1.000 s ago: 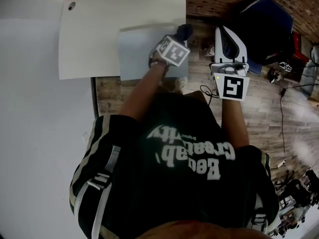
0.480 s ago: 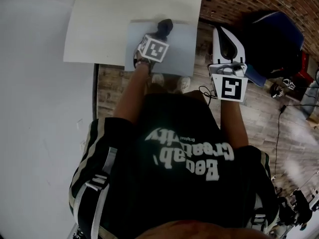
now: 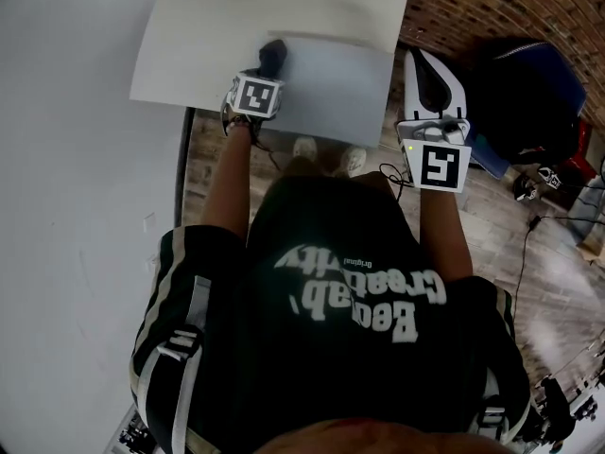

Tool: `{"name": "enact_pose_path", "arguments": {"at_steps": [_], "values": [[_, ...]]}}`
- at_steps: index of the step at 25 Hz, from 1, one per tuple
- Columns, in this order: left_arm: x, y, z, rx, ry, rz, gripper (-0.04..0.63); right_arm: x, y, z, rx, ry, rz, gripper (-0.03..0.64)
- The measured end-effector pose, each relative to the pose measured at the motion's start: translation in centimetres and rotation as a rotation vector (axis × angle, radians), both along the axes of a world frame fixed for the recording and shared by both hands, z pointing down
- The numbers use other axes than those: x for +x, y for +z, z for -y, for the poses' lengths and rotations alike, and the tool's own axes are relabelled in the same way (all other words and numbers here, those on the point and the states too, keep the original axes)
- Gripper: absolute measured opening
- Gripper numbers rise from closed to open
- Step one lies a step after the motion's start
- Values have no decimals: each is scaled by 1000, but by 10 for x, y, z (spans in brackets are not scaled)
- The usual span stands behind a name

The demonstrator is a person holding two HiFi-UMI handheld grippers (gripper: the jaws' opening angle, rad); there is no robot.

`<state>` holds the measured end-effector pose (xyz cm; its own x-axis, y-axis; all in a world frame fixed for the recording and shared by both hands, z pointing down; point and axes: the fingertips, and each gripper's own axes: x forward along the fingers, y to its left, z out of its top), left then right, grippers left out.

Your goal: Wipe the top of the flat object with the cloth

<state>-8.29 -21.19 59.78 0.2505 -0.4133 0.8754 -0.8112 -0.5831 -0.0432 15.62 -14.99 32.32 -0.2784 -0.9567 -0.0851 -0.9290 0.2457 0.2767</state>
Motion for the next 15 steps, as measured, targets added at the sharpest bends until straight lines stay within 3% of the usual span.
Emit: {"name": "enact_pose_path", "arguments": {"at_steps": [5,15], "values": [[-21,5,0,2,-41,-4,71,-2,5,1,-12,-5,-8,-9],[-2,-3,-8,-4,2,13,71,10,0,0,0,5,-13,-9]]}}
